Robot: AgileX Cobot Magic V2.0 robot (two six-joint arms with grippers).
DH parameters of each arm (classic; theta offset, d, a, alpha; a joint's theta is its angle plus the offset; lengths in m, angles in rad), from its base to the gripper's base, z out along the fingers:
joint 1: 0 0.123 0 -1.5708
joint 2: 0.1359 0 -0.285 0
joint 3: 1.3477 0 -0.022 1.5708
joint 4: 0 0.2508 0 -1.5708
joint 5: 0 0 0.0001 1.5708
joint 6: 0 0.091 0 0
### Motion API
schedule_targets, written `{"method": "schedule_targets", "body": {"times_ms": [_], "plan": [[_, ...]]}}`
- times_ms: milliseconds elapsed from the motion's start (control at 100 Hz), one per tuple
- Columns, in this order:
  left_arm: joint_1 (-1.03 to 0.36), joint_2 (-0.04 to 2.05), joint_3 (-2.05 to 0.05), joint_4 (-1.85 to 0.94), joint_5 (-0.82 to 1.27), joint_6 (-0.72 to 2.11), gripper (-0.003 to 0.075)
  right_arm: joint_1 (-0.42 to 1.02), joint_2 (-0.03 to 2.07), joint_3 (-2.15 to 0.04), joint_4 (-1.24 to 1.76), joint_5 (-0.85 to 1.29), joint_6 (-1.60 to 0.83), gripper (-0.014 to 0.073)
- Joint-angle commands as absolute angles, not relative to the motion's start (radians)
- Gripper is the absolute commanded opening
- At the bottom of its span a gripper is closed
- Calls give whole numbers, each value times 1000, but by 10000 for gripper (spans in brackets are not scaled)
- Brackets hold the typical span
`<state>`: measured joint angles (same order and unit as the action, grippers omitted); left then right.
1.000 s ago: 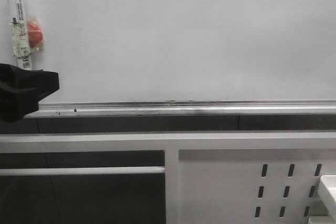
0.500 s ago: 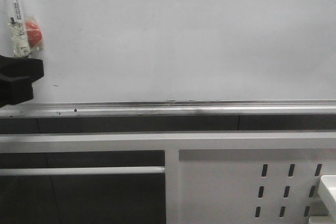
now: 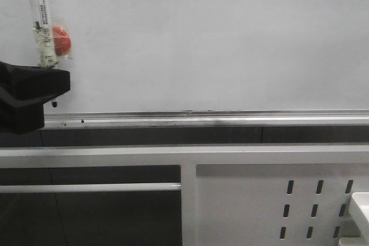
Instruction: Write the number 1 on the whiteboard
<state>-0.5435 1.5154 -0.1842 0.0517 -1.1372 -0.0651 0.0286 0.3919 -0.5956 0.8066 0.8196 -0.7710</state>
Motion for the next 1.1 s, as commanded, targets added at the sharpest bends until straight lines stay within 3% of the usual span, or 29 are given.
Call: {"method": "schedule_targets", "body": {"times_ms": [0, 170, 430, 660, 910, 1090], "plan": [[-549, 1486, -203, 86, -1358, -62, -20, 90, 438, -635, 847, 783, -812, -69], [-549, 1461, -203, 147, -1332, -62, -20, 227, 567, -675, 790, 754, -812, -68], [-549, 1340, -205, 160, -1185, -78, -20, 475, 753, -748, 617, 537, -810, -35], [-549, 1179, -309, 353, -753, -166, -20, 733, 892, -751, 403, 427, -631, -35], [-549, 1090, -389, 563, -443, -337, -20, 763, 962, -751, 325, 266, -530, -35], [-549, 1088, -391, 905, -417, -588, -20, 769, 1002, -751, 325, 206, -530, -35]]}}
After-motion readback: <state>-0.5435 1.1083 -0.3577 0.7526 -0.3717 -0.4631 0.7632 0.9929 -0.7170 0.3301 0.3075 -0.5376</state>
